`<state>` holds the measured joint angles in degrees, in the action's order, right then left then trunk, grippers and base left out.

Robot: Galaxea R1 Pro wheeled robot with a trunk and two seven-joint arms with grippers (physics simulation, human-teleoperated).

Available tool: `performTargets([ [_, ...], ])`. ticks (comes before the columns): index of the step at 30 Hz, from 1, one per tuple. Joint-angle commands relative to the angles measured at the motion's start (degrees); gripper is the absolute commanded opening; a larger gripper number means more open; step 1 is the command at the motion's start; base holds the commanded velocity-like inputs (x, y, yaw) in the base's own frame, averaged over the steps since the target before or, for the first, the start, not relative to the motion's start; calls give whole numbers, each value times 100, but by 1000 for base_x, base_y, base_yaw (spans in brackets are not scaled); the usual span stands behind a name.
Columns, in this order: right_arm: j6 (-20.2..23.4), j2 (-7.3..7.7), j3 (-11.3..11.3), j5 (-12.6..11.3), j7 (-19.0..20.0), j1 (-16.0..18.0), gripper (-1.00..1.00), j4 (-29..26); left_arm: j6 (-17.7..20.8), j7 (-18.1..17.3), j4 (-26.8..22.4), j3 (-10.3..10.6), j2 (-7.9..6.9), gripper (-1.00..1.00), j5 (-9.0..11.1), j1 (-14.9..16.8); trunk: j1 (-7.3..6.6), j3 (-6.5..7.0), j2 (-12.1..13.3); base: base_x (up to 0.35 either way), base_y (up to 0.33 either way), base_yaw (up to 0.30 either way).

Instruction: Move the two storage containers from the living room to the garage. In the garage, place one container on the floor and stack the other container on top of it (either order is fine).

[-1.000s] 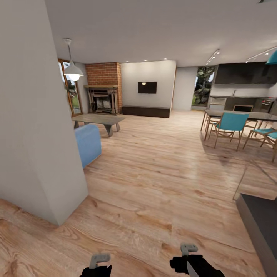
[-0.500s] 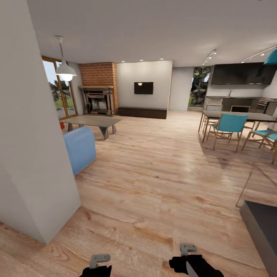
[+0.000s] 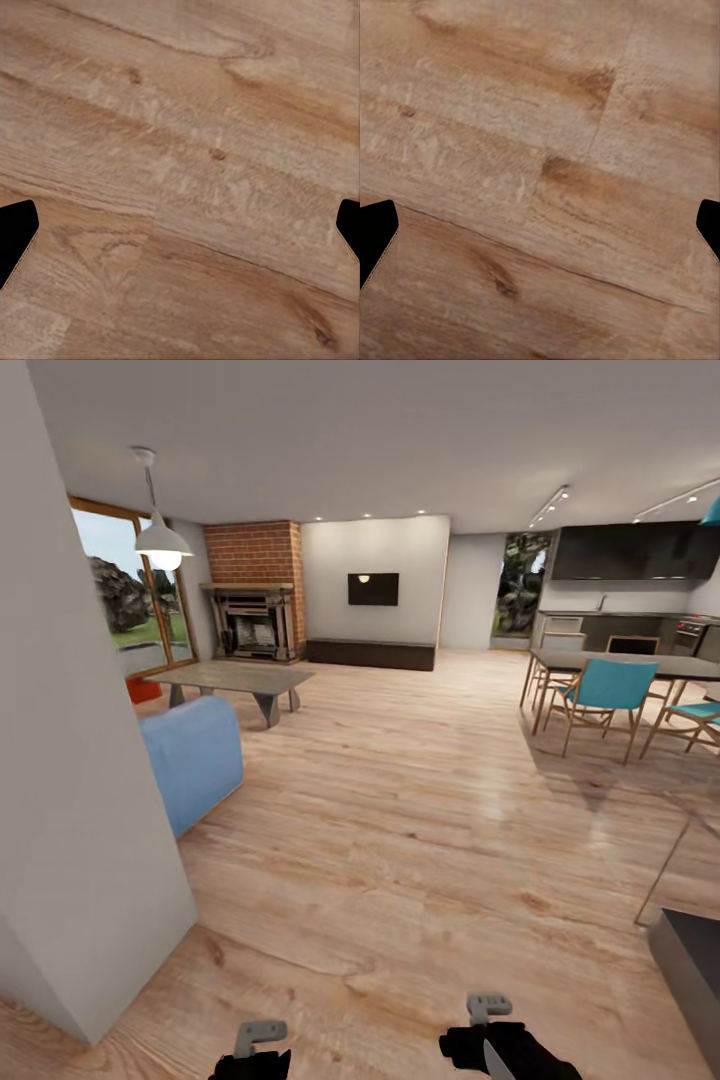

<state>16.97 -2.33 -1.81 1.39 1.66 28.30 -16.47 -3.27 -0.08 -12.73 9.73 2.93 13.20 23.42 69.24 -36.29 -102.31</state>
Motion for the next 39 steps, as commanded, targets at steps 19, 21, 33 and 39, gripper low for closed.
performTargets([
  [19, 34, -2, -17, 16, 19, 1, 100, -11, -25, -1, 8, 46, 12, 100, 60, 5, 3, -9, -2, 343, 0, -5],
  [21, 34, 3, -19, 13, 19, 1, 100, -11, -25, -1, 8, 46, 14, 100, 60, 5, 3, -16, -2, 343, 0, -123],
  [33, 34, -1, -13, 18, 54, 1, 100, -14, -25, -1, 8, 46, 15, 100, 60, 5, 3, -45, -2, 343, 0, -83],
  [39, 29, 3, -15, 19, 58, 1, 100, -9, -25, -1, 8, 46, 15, 100, 60, 5, 3, -39, -2, 343, 0, -32],
])
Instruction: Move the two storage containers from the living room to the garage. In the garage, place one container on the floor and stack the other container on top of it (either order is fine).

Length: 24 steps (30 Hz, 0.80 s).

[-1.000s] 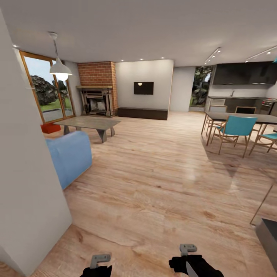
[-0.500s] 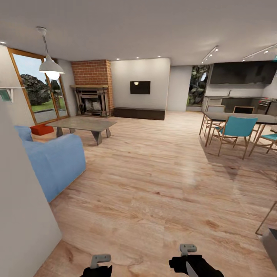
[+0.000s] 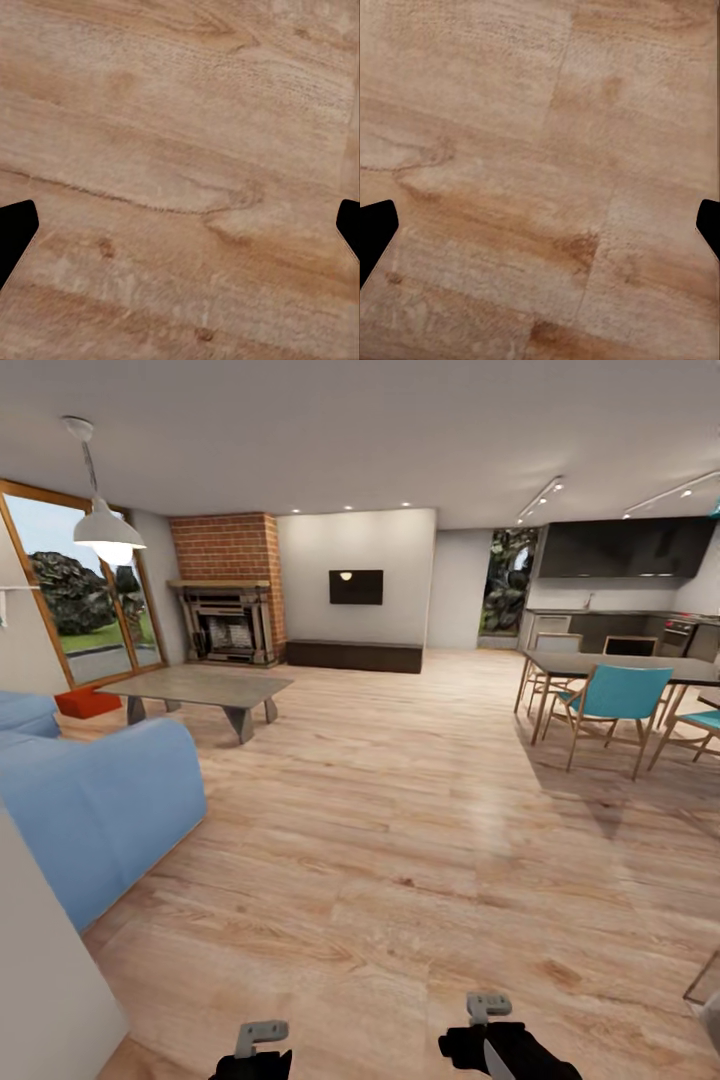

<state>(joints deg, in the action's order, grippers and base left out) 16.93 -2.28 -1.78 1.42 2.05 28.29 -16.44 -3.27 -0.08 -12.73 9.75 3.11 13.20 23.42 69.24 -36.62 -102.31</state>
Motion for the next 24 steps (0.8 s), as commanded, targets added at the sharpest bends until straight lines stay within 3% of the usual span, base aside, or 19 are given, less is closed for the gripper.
performTargets([
  [1, 32, -1, -18, 16, 21, 1, 100, -10, -24, -1, 7, 44, -3, 100, 60, 4, 3, -1, -2, 343, 0, -113],
  [24, -66, 4, -22, 16, 17, 1, 100, -8, -24, -1, 7, 44, 5, 100, 60, 4, 3, 19, -2, 343, 0, -21],
])
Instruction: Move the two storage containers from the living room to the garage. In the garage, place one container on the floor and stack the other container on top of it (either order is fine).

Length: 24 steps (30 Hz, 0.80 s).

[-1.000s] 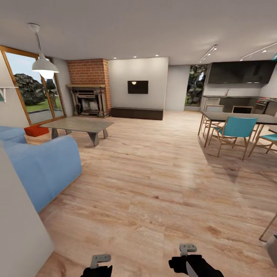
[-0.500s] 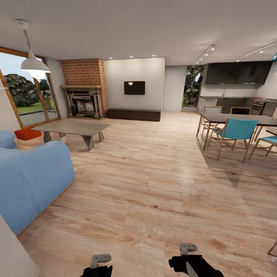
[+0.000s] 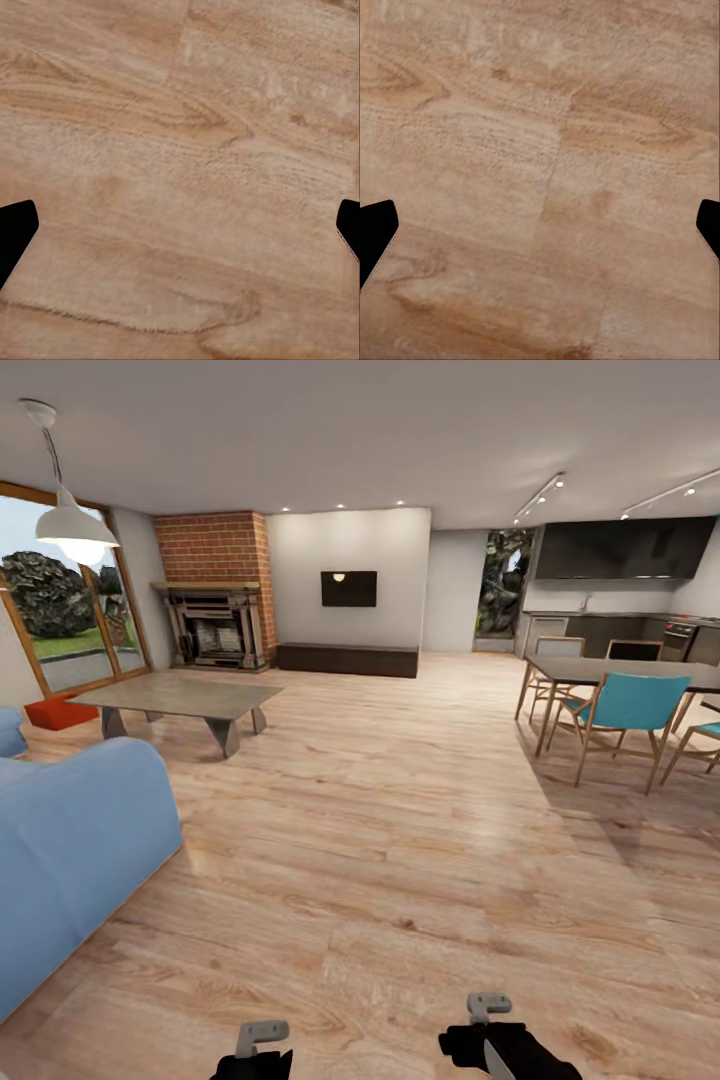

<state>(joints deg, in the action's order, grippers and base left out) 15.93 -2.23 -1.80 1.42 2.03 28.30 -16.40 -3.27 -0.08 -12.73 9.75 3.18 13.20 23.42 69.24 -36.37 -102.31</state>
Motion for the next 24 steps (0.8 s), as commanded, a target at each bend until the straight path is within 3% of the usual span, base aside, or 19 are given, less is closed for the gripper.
performTargets([
  [1, 34, 0, -20, 16, 20, 1, 100, -12, -25, -1, 8, 44, -2, 100, 60, 5, 3, -6, -2, 343, 0, 0],
  [24, 33, -3, -19, 16, 17, 1, 100, -12, -25, -1, 8, 44, -2, 100, 60, 5, 3, 43, -2, 343, 0, -18],
])
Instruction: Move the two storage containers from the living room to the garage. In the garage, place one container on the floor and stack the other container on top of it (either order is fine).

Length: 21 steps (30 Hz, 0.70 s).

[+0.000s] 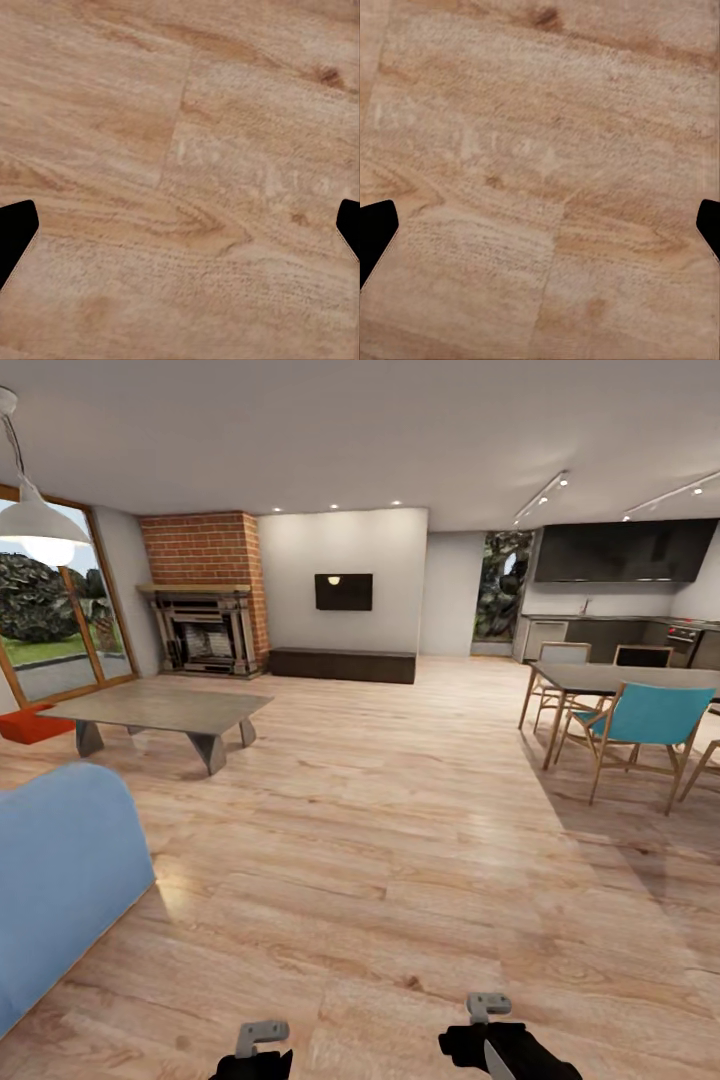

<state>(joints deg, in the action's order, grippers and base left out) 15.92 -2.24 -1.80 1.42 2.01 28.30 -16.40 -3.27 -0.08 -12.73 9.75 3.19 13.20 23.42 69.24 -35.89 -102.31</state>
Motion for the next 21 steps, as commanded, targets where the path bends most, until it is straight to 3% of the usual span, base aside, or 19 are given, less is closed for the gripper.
performTargets([
  [1, 34, -2, -20, 16, 19, 1, 100, -12, -25, -1, 8, 44, -3, 100, 60, 5, 3, -6, -2, 343, 0, -1],
  [21, 34, 3, -22, 16, 19, 1, 100, -17, -25, -1, 8, 44, -3, 100, 60, 5, 3, -5, -2, 343, 0, 0],
])
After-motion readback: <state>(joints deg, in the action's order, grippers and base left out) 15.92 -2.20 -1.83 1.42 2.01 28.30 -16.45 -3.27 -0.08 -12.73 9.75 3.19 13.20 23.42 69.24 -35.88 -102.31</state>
